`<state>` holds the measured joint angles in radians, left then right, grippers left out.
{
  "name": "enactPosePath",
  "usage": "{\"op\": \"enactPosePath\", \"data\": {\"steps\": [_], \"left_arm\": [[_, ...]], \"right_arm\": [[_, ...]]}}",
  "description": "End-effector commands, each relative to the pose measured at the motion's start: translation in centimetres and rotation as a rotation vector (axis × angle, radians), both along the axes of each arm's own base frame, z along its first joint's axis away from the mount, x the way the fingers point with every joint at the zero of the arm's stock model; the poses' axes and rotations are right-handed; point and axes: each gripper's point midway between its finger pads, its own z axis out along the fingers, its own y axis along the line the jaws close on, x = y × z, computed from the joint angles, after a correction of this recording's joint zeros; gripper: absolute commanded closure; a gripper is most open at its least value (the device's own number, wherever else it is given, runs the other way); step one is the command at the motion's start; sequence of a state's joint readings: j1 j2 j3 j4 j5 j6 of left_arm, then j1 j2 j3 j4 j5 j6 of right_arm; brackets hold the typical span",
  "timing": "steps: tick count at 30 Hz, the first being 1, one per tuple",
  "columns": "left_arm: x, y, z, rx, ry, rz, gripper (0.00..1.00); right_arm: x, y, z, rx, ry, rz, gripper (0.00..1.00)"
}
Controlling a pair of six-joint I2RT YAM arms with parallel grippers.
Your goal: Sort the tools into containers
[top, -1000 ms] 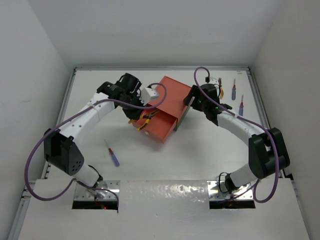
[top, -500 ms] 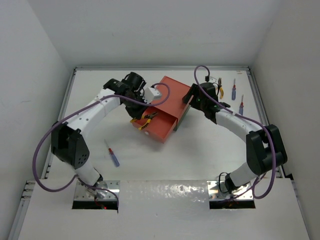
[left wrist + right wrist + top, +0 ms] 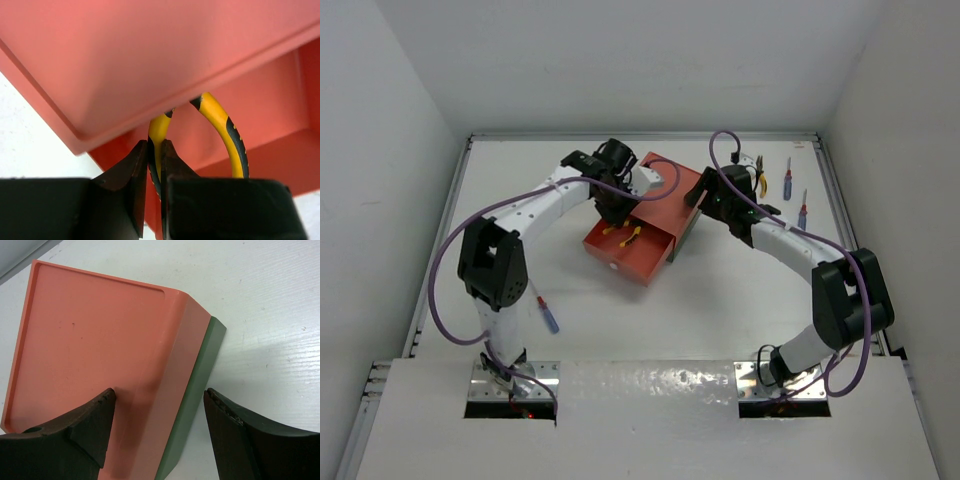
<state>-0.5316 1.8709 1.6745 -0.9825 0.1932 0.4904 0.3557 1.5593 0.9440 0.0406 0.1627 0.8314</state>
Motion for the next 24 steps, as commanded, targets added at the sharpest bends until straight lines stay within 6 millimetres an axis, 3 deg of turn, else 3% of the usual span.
{"op": "enactPosePath", "data": {"steps": [1,9,13,16,24], "left_arm": [[1.9,-2.7,3.1,-0.088,-0.117,-0.002,1.00],[2.5,-2.8,1.7,-0.043,-0.117,0.005,0.91],[2.7,-2.9,1.5,-0.046,-0.117,0.009,0.80],[2.9,-3.0,1.9,-0.052,-0.126,0.010,0.73],[3.2,-3.9,3.7,-0.098,-0.134,0.024,0.72]], "right_arm": [[-1.1,-0.6,-2.4,-0.043,0.083,0.004,0.31],[-1.2,-0.5,-2.6,-0.036,0.089,0.003,0.31],[-1.3,-0.5,-2.7,-0.033,0.092,0.002,0.31],[-1.3,-0.5,-2.7,-0.033,0.095,0.003,0.31],[-1.3,-0.4,-2.6,-0.029,0.094,0.004,0.31]]}}
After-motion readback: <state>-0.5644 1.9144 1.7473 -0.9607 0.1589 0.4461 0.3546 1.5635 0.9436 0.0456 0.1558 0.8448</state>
